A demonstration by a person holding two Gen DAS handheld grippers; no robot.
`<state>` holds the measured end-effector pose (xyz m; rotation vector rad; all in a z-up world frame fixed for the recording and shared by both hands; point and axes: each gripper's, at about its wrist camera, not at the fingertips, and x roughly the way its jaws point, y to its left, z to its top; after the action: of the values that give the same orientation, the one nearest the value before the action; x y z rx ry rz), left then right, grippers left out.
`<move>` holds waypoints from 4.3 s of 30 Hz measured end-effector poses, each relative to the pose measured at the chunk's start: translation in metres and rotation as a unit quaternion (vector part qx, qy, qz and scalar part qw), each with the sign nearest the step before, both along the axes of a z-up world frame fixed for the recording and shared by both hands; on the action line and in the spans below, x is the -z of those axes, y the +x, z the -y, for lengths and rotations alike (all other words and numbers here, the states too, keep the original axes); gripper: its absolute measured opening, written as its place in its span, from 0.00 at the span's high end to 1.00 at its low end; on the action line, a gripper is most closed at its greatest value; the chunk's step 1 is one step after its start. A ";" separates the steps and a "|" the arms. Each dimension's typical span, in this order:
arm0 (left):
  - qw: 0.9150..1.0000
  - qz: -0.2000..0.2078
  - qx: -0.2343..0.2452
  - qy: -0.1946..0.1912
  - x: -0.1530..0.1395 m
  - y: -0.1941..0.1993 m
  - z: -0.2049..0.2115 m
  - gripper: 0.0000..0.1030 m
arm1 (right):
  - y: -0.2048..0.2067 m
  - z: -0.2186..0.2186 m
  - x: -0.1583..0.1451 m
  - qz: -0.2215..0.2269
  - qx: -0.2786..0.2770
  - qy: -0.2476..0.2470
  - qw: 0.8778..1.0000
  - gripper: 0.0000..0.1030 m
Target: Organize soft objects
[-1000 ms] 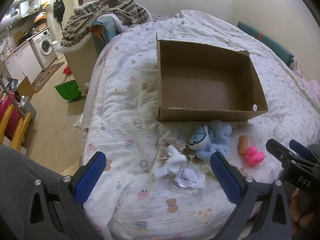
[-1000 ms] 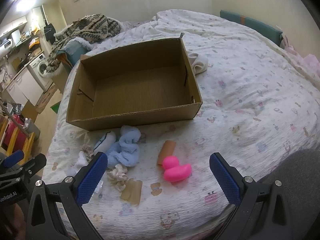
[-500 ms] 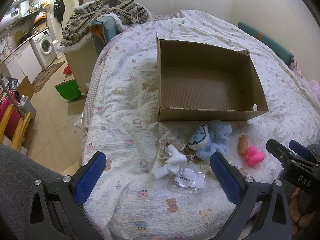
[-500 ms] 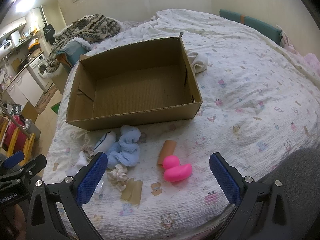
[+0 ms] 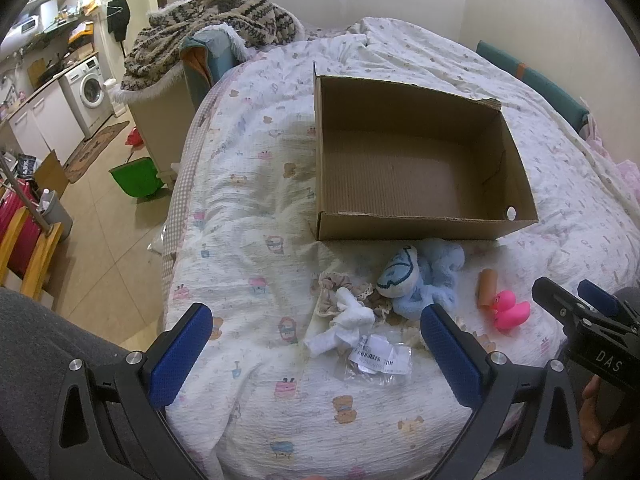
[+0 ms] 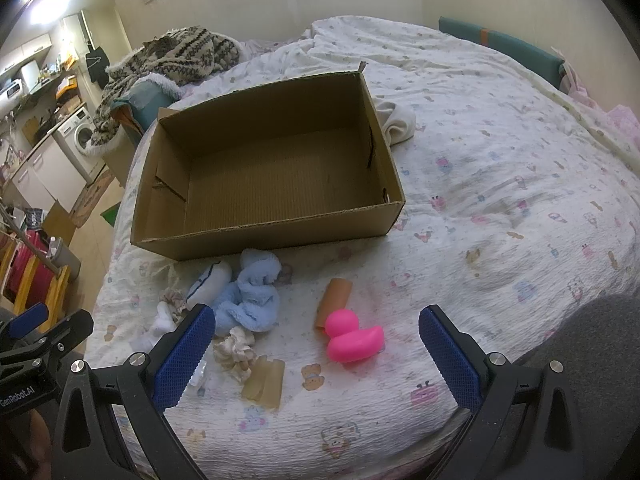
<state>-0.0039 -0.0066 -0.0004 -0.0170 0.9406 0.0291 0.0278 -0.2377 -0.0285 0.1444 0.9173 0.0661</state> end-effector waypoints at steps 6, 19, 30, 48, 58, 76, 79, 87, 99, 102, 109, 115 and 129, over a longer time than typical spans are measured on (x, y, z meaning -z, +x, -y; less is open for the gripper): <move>1.000 0.000 0.000 0.000 0.000 0.000 0.000 0.00 | 0.000 0.000 0.000 0.000 0.000 0.000 1.000 0.00; 1.000 -0.001 0.000 -0.001 0.001 0.000 0.000 0.00 | 0.001 0.000 0.000 -0.002 0.000 0.001 1.000 0.00; 1.000 -0.008 -0.009 -0.011 0.005 0.001 -0.003 0.00 | 0.010 0.009 0.003 -0.030 0.002 0.019 0.999 0.00; 0.997 -0.036 -0.050 -0.051 0.007 0.011 -0.027 0.00 | 0.069 0.033 0.077 -0.291 0.027 0.095 0.952 0.00; 0.994 -0.068 -0.059 -0.069 0.016 0.016 -0.037 0.00 | 0.052 0.011 0.095 -0.296 -0.007 0.102 0.950 0.51; 0.972 -0.214 -0.005 -0.097 0.071 0.075 -0.014 0.27 | 0.034 0.022 0.046 -0.158 -0.052 0.203 0.965 0.54; 0.970 -0.227 -0.002 -0.091 0.087 0.079 -0.007 0.33 | 0.037 0.027 0.046 -0.161 -0.051 0.201 0.965 0.54; 0.960 -0.257 0.013 -0.107 0.108 0.075 -0.003 0.72 | 0.040 0.025 0.051 -0.166 -0.049 0.203 0.964 0.54; 0.974 -0.210 0.004 -0.088 0.062 0.028 -0.025 0.74 | 0.037 0.032 0.045 -0.155 -0.054 0.212 0.963 0.54; 0.981 -0.180 -0.004 -0.077 0.045 0.026 -0.031 0.74 | 0.036 0.032 0.040 -0.147 -0.060 0.213 0.964 0.54; 0.988 -0.135 -0.016 -0.074 0.014 0.034 -0.038 0.74 | 0.033 0.037 0.021 -0.124 -0.064 0.205 0.969 0.54; 0.992 -0.109 -0.019 -0.061 -0.002 0.064 -0.031 0.74 | 0.044 0.040 -0.001 -0.093 -0.060 0.195 0.975 0.54; 0.997 -0.060 0.029 -0.027 -0.019 0.146 0.012 0.74 | 0.106 0.038 -0.027 -0.032 -0.052 0.150 0.987 0.54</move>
<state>0.1426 -0.0188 0.0189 -0.0379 1.0613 -0.0485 0.1342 -0.2759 -0.0012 0.3808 0.9748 0.2992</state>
